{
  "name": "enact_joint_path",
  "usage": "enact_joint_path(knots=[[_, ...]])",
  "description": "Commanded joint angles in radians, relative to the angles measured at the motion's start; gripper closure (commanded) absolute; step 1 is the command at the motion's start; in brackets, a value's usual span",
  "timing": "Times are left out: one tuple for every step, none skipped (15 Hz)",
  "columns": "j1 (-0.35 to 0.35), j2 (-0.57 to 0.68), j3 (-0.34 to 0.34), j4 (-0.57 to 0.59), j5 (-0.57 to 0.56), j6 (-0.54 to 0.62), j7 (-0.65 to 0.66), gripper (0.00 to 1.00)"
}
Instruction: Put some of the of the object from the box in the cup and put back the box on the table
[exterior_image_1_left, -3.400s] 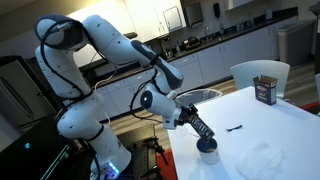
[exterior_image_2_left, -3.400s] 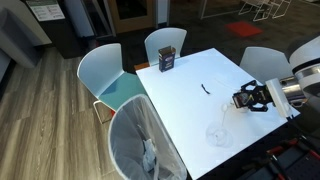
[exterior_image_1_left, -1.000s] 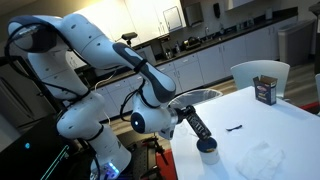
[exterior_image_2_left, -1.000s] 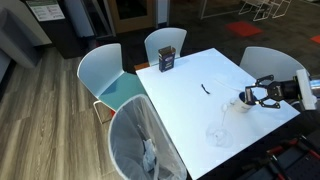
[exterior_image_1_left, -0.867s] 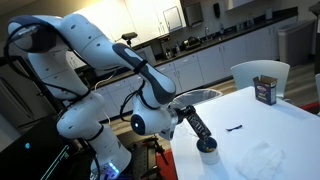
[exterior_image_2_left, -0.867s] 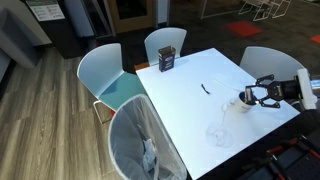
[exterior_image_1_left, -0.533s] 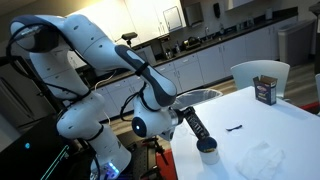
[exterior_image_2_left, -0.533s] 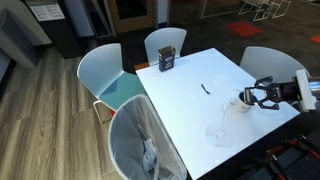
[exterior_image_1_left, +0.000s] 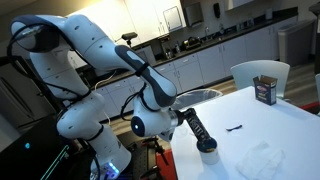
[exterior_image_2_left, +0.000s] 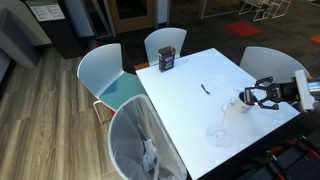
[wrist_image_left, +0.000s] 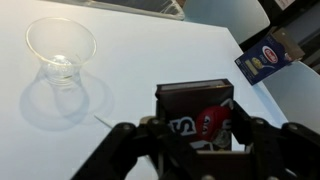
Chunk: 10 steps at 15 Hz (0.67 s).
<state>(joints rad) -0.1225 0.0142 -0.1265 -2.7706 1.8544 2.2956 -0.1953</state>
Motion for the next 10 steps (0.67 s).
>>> enact_joint_path(knots=[[0.019,-0.064,0.019,-0.015,0.024,0.093,-0.02,0.63],[0.026,-0.073,0.029,-0.014,0.023,0.121,-0.034,0.63],[0.033,-0.08,0.041,-0.012,0.03,0.155,-0.046,0.63],[0.043,-0.083,0.055,-0.006,0.028,0.19,-0.055,0.63],[0.051,-0.085,0.068,-0.001,0.027,0.215,-0.066,0.63],[0.063,-0.082,0.084,0.008,0.024,0.246,-0.072,0.63],[0.074,-0.077,0.099,0.017,0.024,0.27,-0.081,0.63],[0.086,-0.07,0.114,0.026,0.018,0.297,-0.078,0.63],[0.097,-0.062,0.128,0.035,0.016,0.321,-0.081,0.63],[0.11,-0.058,0.143,0.042,0.018,0.351,-0.084,0.63]])
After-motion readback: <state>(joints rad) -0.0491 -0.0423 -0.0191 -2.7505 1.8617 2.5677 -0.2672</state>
